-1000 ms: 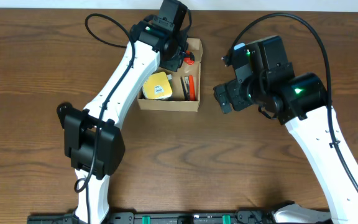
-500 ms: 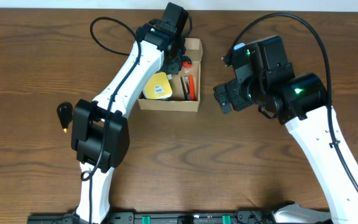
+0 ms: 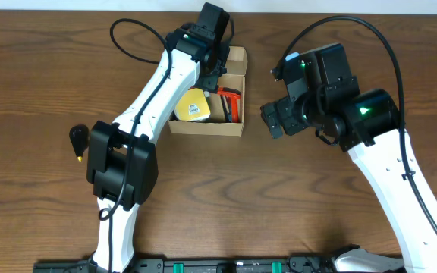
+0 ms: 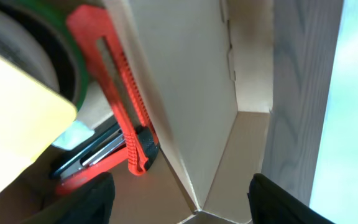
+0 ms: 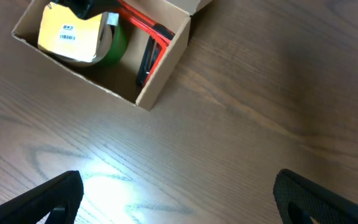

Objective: Pack container
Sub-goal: 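Reach the left gripper to the black object left of the box and grasp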

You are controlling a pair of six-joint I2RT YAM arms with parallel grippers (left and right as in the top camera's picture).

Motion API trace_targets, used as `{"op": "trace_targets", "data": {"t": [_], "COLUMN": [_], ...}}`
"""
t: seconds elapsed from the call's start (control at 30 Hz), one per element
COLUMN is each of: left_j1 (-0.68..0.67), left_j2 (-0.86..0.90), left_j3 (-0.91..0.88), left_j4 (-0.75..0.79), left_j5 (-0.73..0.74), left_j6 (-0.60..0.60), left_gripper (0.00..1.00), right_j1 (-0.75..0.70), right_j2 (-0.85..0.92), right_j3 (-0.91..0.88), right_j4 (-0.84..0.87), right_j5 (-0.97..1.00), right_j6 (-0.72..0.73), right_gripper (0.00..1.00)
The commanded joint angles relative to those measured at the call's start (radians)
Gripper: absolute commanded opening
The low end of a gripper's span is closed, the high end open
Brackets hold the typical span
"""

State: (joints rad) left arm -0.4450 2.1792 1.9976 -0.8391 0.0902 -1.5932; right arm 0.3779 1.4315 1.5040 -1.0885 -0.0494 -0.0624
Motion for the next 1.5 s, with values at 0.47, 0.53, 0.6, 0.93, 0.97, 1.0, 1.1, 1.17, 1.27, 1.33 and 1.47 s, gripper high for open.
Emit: {"op": "trace_targets", "data": {"t": [0.47,0.53,0.6,0.93,0.97,1.0,1.1,1.17,1.27,1.33,1.47], "left_j1": [0.275,0.344,0.409,0.627,0.637,0.649,0.66,0.661,0.661,0.661,0.665], "left_j2": [-0.297,-0.299,-0.296,-0.294,-0.294,-0.294,-0.294,-0.294,-0.294,-0.294,-0.294], "left_j3": [0.002,0.002,0.0,-0.095,-0.112,-0.144,-0.217,-0.265,-0.332,-0.382,-0.486], "left_j4": [-0.366,-0.406,-0.435,-0.547,-0.548,-0.549,-0.533,-0.511,-0.48,-0.435,-0.332], "left_j5": [-0.213,-0.205,-0.195,-0.196,-0.194,-0.193,-0.217,-0.245,-0.256,-0.282,-0.306], "left_j6": [0.434,0.543,0.679,1.003,1.02,1.035,1.088,1.113,1.115,1.131,1.203], "left_gripper": [0.89,0.94,0.98,0.95,0.95,0.95,0.95,0.95,0.95,0.95,0.95], "right_j1": [-0.006,-0.006,-0.006,-0.006,-0.006,-0.006,-0.006,-0.006,-0.006,-0.006,-0.006], "right_j2": [0.002,0.002,0.002,0.002,0.002,0.002,0.002,0.002,0.002,0.002,0.002], "right_j3": [-0.002,-0.002,-0.002,-0.002,-0.002,-0.002,-0.002,-0.002,-0.002,-0.002,-0.002], "right_j4": [-0.002,-0.002,-0.002,-0.002,-0.002,-0.002,-0.002,-0.002,-0.002,-0.002,-0.002], "right_j5": [0.0,0.0,0.0,0.0,0.0,0.0,0.0,0.0,0.0,0.0,0.0], "right_j6": [-0.01,-0.01,-0.01,-0.01,-0.01,-0.01,-0.01,-0.01,-0.01,-0.01,-0.01], "right_gripper": [0.99,0.99,0.99,0.99,0.99,0.99,0.99,0.99,0.99,0.99,0.99]}}
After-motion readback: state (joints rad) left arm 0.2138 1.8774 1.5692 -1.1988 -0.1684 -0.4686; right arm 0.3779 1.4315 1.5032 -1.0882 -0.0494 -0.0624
